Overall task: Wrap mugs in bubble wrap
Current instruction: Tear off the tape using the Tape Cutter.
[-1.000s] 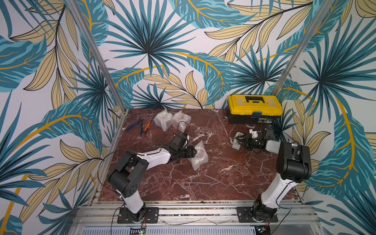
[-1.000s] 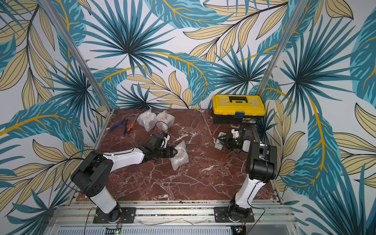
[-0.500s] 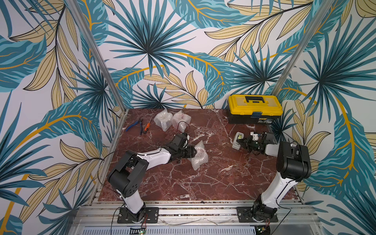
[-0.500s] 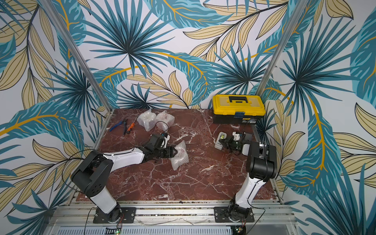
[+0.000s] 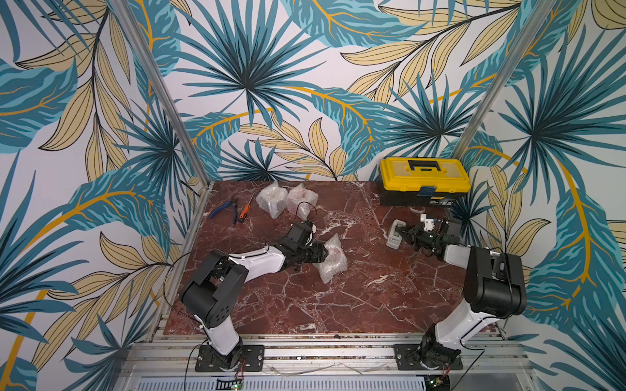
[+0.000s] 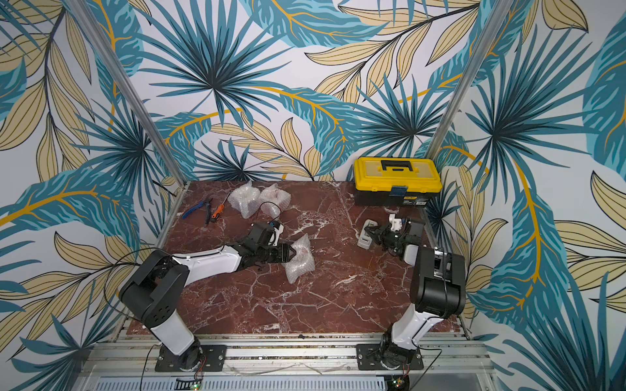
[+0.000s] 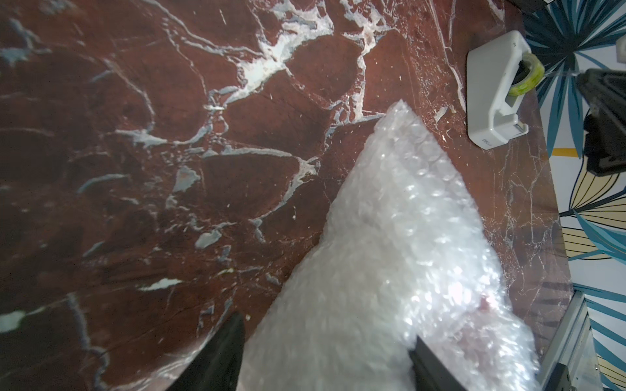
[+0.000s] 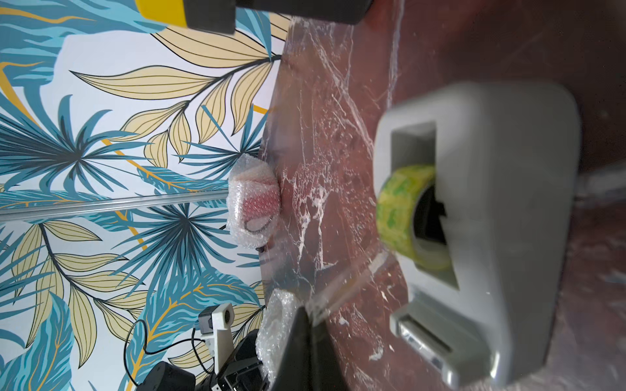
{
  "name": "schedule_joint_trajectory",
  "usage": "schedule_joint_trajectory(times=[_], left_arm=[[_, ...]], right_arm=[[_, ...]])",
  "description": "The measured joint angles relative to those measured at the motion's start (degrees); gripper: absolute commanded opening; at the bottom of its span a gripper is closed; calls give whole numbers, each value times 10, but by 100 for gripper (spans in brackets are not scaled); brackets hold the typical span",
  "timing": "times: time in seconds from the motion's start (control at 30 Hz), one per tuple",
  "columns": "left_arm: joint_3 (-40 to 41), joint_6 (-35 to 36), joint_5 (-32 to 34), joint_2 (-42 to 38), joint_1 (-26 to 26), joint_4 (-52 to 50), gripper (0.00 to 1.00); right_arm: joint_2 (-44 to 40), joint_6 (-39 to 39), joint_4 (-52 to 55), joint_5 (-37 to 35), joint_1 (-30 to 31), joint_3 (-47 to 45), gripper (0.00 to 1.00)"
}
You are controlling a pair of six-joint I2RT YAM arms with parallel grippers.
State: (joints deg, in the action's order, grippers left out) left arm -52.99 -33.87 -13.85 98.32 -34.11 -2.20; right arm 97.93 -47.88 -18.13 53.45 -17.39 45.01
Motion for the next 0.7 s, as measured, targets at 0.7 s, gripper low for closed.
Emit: schedule_joint_trajectory(times=[0.7], left_arm=[[-3,-1,0,3,-4,0,65]], right_arm=[[-156,200,310,-57,62,-67,0]])
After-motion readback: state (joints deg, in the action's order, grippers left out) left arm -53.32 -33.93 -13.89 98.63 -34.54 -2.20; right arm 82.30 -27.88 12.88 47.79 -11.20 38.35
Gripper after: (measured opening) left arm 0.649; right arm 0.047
